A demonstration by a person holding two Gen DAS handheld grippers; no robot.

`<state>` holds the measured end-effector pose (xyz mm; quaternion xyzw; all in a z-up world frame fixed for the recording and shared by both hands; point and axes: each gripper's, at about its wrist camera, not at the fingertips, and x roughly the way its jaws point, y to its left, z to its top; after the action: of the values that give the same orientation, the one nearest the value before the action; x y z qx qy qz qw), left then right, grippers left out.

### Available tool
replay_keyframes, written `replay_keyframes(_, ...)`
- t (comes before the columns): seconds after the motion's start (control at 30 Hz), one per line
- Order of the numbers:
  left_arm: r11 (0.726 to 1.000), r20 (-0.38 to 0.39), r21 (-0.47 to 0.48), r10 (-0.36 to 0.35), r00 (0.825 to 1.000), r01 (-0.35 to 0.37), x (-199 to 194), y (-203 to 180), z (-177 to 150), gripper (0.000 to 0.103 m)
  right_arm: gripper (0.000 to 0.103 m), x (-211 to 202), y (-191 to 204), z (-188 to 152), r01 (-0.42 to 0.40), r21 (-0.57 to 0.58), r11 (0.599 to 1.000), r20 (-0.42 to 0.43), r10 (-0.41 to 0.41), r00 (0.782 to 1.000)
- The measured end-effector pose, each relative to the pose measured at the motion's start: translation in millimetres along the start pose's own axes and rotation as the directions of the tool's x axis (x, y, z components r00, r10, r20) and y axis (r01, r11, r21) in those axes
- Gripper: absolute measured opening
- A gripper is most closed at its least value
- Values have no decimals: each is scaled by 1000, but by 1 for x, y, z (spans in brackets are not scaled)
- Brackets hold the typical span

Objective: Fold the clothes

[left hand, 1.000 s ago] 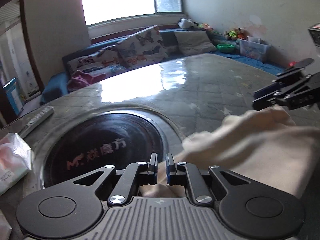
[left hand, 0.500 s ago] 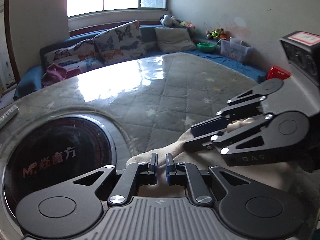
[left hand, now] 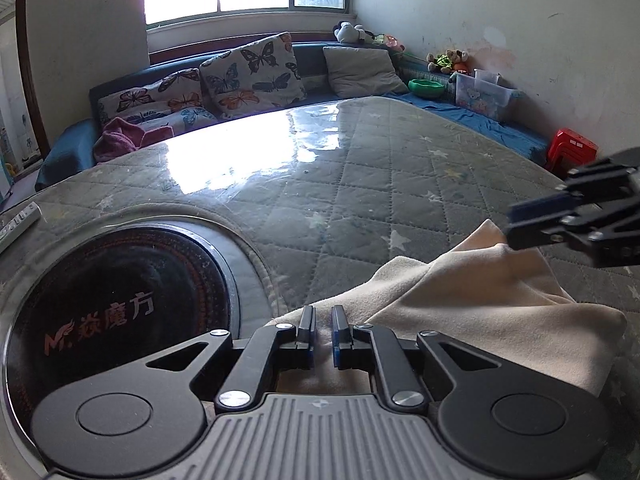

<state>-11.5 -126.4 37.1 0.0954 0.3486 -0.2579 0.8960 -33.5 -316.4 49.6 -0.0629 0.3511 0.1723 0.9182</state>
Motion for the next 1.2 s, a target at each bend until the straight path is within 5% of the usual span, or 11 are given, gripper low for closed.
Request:
replay_keyframes(0.23, 1000, -3, 2, 5, 1000, -5, 3, -2, 2, 10, 21, -11, -14, -28, 19, 72, 997, -32, -17, 999)
replay_keyframes(0.47, 1000, -3, 2, 11, 1000, -11, 3, -3, 2, 10, 4, 4, -9, -29, -8, 93, 996, -12, 10, 1000)
replay_keyframes(0.63, 1000, 0, 3, 15, 1000, -15, 4, -4, 2, 10, 3, -8, 5, -19, 86, 2, 996, 60, -86, 994)
replay_keyframes(0.8, 1000, 7, 17, 26, 1000, -26, 5, -6, 1, 10, 3, 13, 4, -28, 154, -45, 987, 6, -154, 988)
replay_keyframes(1.03, 998, 15, 45, 41, 999, -42, 3, -12, 1, 10, 5, 3, -4, -19, 130, 14, 991, 39, -131, 991)
replay_keyframes(1.2, 997, 14, 58, 54, 998, -55, 4, -15, 1, 10, 5, 0, 7, -10, 26, -21, 999, 69, -24, 997)
